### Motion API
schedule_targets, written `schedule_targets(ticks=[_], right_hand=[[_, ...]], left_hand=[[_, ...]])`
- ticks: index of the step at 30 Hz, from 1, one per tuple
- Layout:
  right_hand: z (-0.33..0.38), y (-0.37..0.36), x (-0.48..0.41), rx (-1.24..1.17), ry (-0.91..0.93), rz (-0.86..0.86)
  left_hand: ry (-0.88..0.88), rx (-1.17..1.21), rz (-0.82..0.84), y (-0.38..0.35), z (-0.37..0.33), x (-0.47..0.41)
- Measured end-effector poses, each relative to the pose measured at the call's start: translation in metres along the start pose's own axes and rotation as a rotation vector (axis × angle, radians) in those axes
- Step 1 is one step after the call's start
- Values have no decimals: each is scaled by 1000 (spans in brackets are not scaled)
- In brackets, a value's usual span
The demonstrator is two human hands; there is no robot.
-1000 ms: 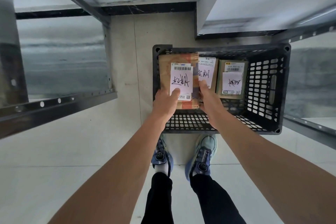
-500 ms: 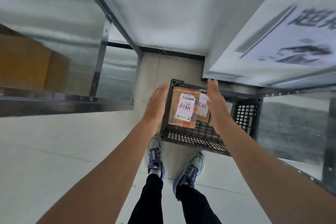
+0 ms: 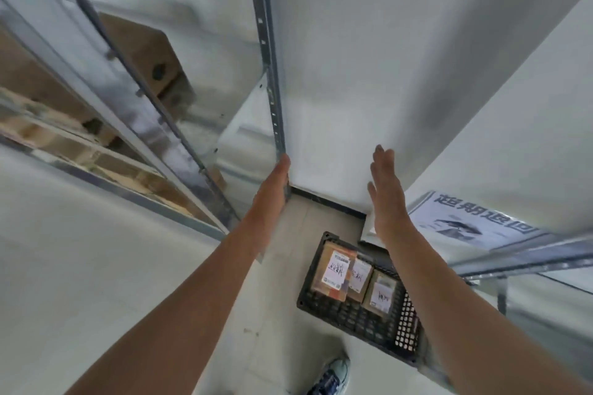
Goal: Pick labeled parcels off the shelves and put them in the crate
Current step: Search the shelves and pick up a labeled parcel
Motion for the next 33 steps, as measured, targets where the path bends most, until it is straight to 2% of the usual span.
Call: schedule_targets(ticks=[7,17,25,33], right_hand=[[79,-79,92,1,193,10],[111,-243,248,-1,301,92],[108,-354,310,94,348,202],[118,-431,278,72,348,227]], left_hand=[[-134,-51,90,79,-66,105],[-243,-84,124,249,-94,231],[-236,-68,24,357,-116,256],[-251,-83,-49,427,-149,227]])
Point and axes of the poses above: each hand's wrist, its own x-axis away from the middle knuckle, its own y-axis out of the back of the hand, z = x × y, the point moved 7 cm from there along -x, towards the middle knuckle, and after that the axes turned 4 degrees about x, right-handed, at the moved point
